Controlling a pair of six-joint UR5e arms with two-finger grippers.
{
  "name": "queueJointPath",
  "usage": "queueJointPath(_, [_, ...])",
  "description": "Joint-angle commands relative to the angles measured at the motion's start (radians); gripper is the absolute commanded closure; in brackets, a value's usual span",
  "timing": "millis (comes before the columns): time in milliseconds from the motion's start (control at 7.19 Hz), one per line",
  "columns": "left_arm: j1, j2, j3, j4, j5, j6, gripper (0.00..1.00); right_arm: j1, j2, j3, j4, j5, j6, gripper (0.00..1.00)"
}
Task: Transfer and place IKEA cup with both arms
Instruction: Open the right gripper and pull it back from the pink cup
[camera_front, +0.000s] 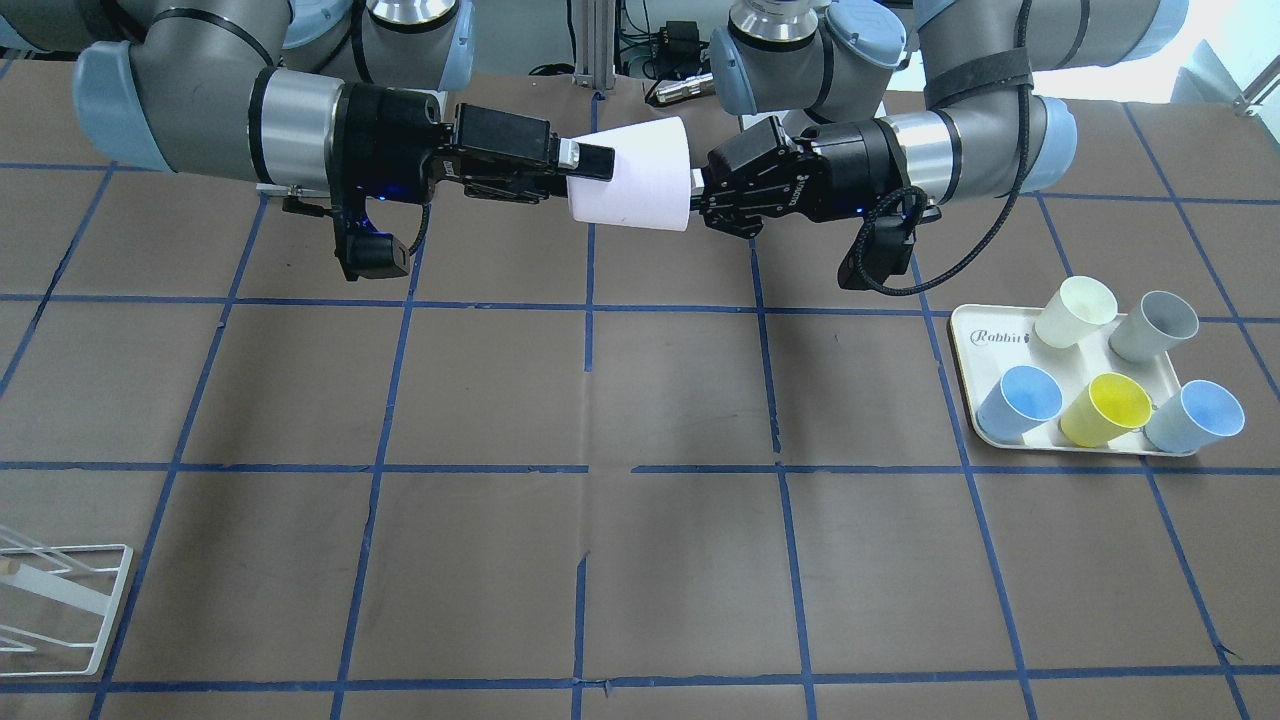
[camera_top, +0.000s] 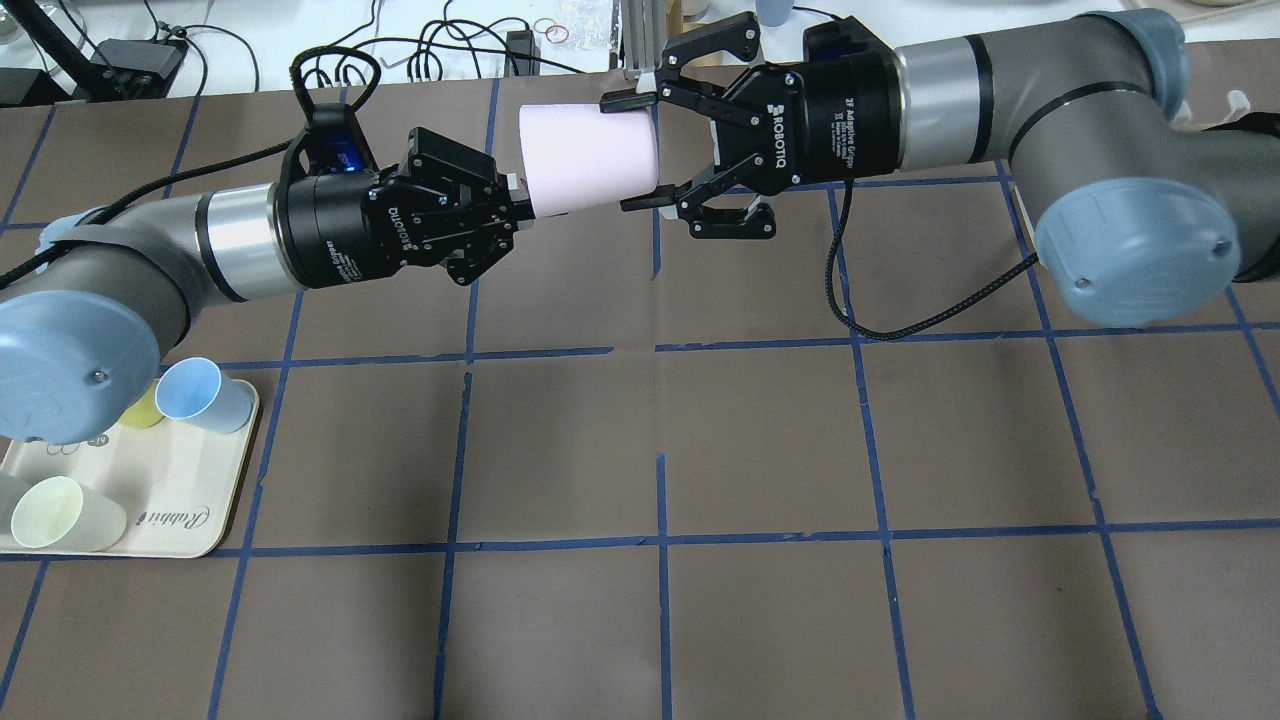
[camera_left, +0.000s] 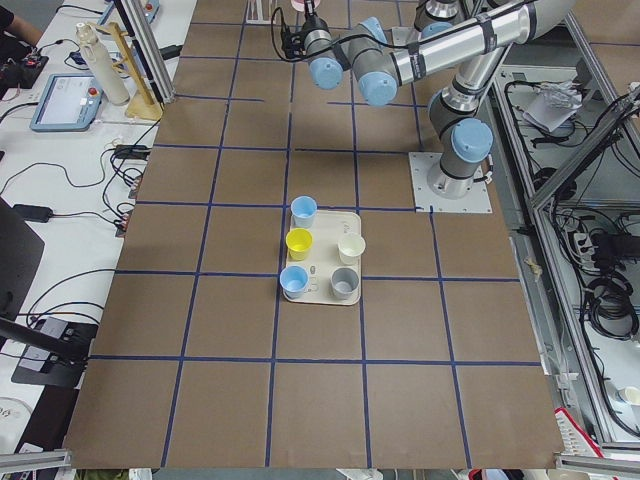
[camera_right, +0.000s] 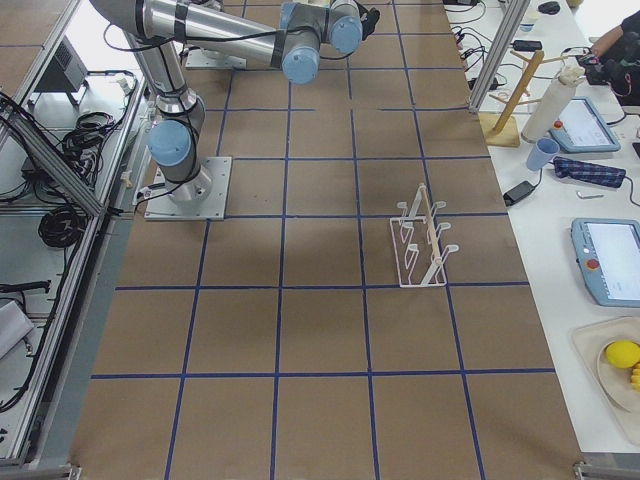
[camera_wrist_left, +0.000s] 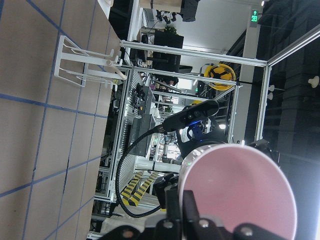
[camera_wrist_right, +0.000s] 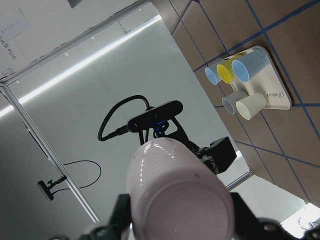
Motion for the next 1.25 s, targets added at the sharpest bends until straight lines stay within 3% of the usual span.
queueJointPath(0, [0.002,0.013,0.003,0.0,0.004,-0.011,1.0,-0.009,0.007,-0.003,-0.001,-0.004,0.026,0.0])
queueJointPath(417, [0.006,0.021,0.012,0.003,0.025,-0.044,1.0,-0.068,0.007,-0.017,-0.015,-0.009,0.081,0.0])
queueJointPath(556, [0.012,0.019,0.059,0.058,0.191,-0.122,1.0,-0.149,0.002,-0.021,-0.017,-0.021,0.083,0.0])
queueJointPath(695, [0.017,0.025,0.09,0.062,0.322,-0.146,1.0,-0.203,-0.002,-0.023,-0.017,-0.099,0.081,0.0])
queueJointPath(834, [0.02,0.036,0.092,0.062,0.473,-0.143,1.0,-0.213,-0.016,-0.026,-0.017,-0.219,0.081,0.0])
queueJointPath(1113, [0.035,0.073,0.095,0.072,0.873,-0.127,1.0,-0.21,-0.07,-0.032,-0.003,-0.579,0.081,0.0])
